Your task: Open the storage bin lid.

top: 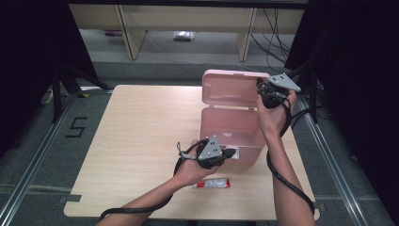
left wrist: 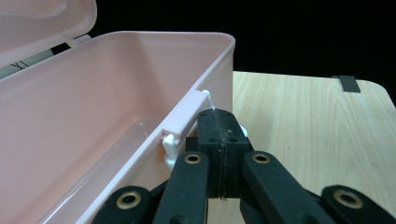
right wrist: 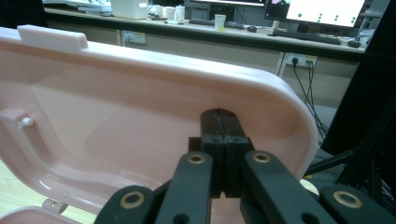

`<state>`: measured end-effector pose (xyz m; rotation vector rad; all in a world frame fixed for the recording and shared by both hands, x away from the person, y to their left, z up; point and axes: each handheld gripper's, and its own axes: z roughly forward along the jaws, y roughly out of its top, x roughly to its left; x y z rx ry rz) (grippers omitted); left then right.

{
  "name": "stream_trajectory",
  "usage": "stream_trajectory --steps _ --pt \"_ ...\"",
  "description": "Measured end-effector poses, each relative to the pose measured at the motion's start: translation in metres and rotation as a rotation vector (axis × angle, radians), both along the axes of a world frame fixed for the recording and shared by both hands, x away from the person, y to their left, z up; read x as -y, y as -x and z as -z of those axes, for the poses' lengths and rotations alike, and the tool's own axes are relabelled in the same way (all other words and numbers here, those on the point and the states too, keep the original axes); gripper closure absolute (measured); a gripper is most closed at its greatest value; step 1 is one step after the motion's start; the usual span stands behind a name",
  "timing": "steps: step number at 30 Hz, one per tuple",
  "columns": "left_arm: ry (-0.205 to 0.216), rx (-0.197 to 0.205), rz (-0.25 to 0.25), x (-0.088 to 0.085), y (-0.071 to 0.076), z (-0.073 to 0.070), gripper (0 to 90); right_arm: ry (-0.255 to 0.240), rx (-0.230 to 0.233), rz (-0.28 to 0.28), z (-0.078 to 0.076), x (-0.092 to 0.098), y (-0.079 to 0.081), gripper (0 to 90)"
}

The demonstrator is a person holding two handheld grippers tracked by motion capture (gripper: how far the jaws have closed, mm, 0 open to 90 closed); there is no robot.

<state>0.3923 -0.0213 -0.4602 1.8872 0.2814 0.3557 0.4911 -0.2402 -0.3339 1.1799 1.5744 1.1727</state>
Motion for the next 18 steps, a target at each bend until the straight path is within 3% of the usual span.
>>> stream_trajectory --steps 13,18 --pt "-0.001 -0.001 0.000 0.000 0.000 0.000 89.3 -0.010 -0.013 0.012 0.001 -0.002 -0.008 90.0" --pt "-0.001 0.000 0.000 0.000 0.000 0.000 89.3 0.007 -0.009 0.008 0.002 -0.002 -0.011 90.0"
